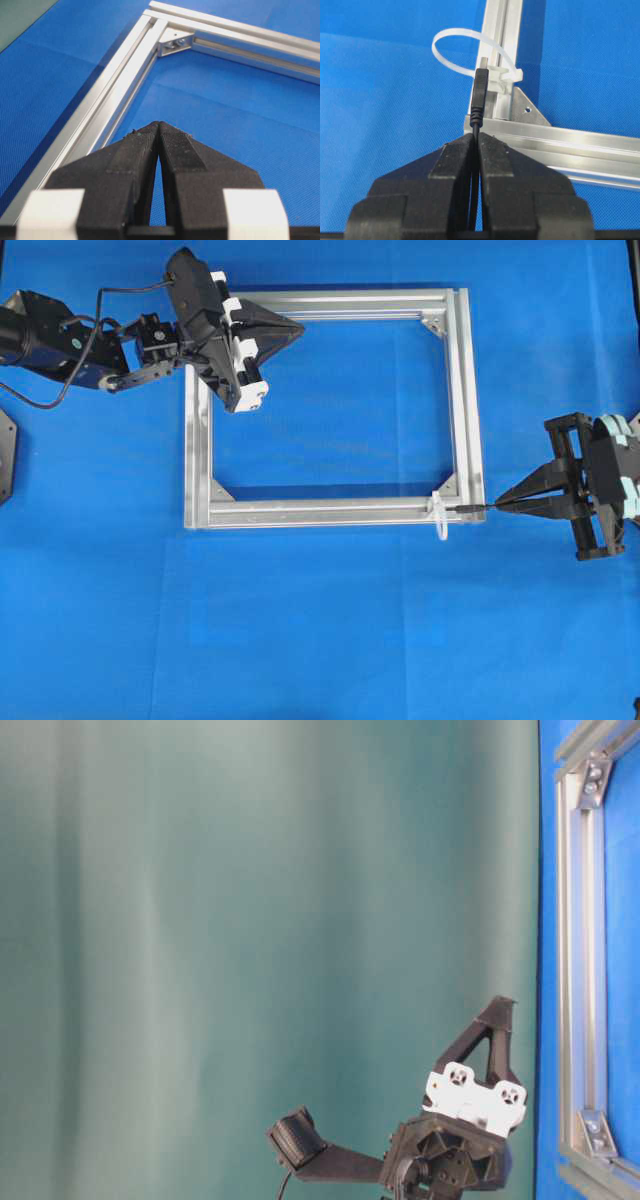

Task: Insert the wire through the string loop located on the right side.
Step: 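Push the USB plug leftward through the white zip-tie loop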

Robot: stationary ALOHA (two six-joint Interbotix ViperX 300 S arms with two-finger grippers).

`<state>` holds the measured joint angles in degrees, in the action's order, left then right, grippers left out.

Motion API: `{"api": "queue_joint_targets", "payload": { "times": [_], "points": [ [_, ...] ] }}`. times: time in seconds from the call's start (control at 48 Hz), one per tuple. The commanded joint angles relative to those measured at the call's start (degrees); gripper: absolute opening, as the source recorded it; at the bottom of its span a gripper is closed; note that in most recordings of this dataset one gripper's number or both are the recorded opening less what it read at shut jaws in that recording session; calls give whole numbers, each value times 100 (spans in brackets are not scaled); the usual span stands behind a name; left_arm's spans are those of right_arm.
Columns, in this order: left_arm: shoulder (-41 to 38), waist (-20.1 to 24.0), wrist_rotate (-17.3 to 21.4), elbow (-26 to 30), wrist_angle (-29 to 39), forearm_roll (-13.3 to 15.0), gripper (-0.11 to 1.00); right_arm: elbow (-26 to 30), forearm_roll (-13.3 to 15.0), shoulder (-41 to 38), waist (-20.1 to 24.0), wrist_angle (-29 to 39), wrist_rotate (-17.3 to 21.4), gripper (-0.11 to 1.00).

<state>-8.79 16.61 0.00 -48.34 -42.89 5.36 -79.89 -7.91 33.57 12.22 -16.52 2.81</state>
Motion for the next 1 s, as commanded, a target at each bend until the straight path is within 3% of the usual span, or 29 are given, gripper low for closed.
{"api": "queue_joint_targets", "payload": {
  "times": [0.0, 0.979],
  "points": [
    [176, -18, 0, 44, -26, -9, 0, 62, 9, 9, -18, -53, -9, -3],
    [176, -18, 9, 62, -35, -18, 0, 105, 0, -158, -9, -255, 35, -3]
  ]
}}
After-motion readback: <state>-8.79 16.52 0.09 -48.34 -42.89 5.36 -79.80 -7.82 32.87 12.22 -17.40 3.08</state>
